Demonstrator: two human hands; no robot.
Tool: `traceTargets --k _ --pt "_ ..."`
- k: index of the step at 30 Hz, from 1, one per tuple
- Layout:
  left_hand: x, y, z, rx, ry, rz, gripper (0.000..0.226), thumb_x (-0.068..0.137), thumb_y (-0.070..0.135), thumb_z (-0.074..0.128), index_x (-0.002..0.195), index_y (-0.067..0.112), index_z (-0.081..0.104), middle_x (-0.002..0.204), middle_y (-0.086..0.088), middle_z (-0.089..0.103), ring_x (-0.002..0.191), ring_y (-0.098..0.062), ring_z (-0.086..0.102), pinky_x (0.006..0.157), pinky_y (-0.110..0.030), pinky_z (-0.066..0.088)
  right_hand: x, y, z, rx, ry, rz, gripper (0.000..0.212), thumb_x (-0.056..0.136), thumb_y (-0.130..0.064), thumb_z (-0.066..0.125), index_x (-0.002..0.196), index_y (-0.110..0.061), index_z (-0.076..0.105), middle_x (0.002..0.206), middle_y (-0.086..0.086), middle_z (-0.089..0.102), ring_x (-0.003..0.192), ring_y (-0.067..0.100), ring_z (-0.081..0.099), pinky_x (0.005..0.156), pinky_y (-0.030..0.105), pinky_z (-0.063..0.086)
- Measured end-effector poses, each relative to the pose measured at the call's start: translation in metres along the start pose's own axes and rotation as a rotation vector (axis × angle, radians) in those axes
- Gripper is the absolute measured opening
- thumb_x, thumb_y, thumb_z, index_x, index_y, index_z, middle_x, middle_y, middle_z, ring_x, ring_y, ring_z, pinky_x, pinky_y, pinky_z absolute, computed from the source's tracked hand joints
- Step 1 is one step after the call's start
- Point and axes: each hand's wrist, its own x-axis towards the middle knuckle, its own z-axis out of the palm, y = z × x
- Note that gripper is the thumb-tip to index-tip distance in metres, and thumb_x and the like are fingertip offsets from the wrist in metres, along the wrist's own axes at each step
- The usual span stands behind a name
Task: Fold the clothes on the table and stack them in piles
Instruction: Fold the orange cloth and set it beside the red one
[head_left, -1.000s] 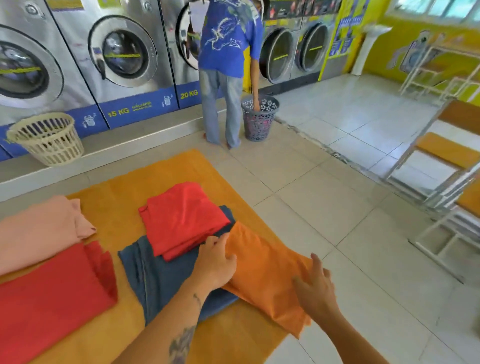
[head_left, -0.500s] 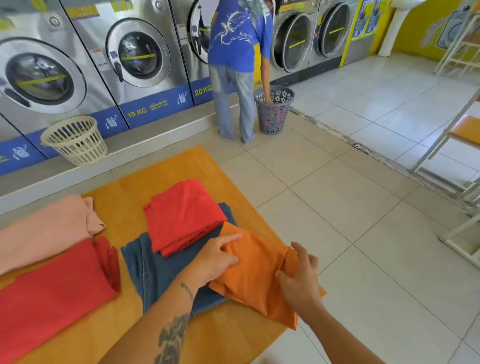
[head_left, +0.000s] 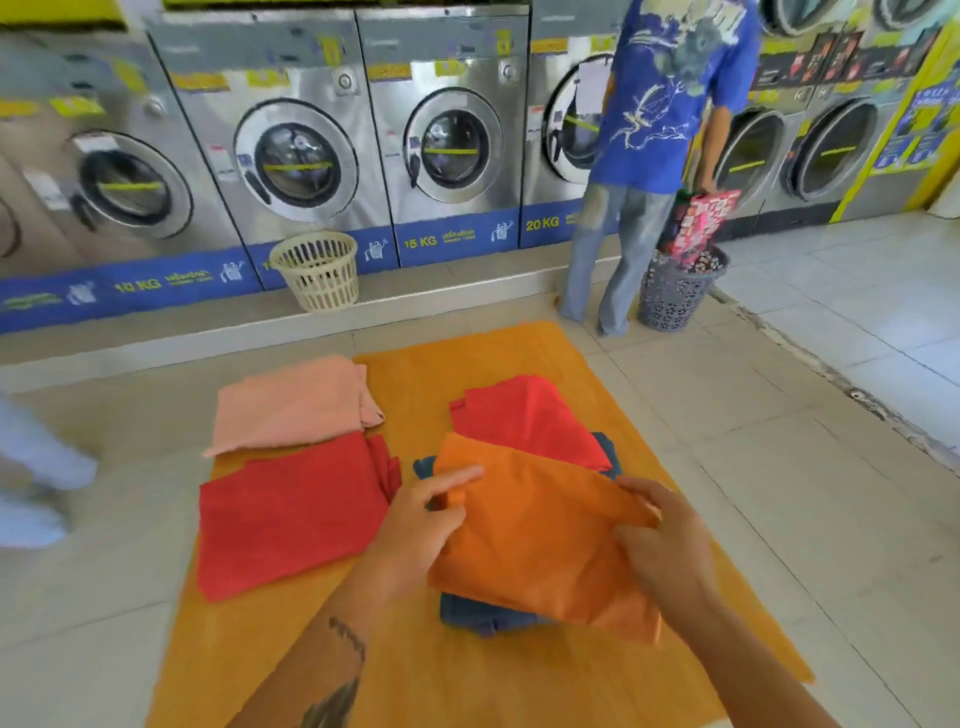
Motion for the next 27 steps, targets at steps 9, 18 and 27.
traceTargets --k 9,18,27 --pt "-0.096 -0.066 -0.155 -0.125 0.366 -0.107 0.055 0.096 -0.002 0.049 0.123 0.043 0.065 0.138 0.014 0.046 0.126 -0.014 0.046 0.108 -0.038 0.042 -0.036 -0.05 0.181 -0.03 -0.361 -0.176 0.059 0.072 0.004 0.057 0.116 -0.034 0.064 0.113 -0.004 0.056 0.088 0.015 0.062 0.063 0.029 0.049" --pt "-0.148 -0.168 -0.177 0.25 0.323 -0.279 0.048 0.101 0.02 0.045 0.141 0.046 0.041 0.155 0.003 0.035 0.138 -0.022 0.04 0.114 -0.04 0.036 -0.088 0.0 0.251 -0.453 -0.591 -0.234 0.053 0.076 0.004 0.055 0.121 -0.023 0.063 0.127 0.001 0.043 0.112 0.021 0.051 0.092 0.026 0.043" --pt "-0.133 -0.153 -0.185 0.561 0.677 -0.298 0.043 0.089 0.026 0.052 0.131 0.034 0.052 0.14 -0.002 0.041 0.121 -0.026 0.045 0.095 -0.04 0.049 -0.076 -0.017 0.233 -0.572 -0.613 -0.252 0.055 0.079 -0.003 0.054 0.129 -0.027 0.055 0.127 -0.01 0.039 0.096 0.014 0.052 0.08 0.028 0.046"
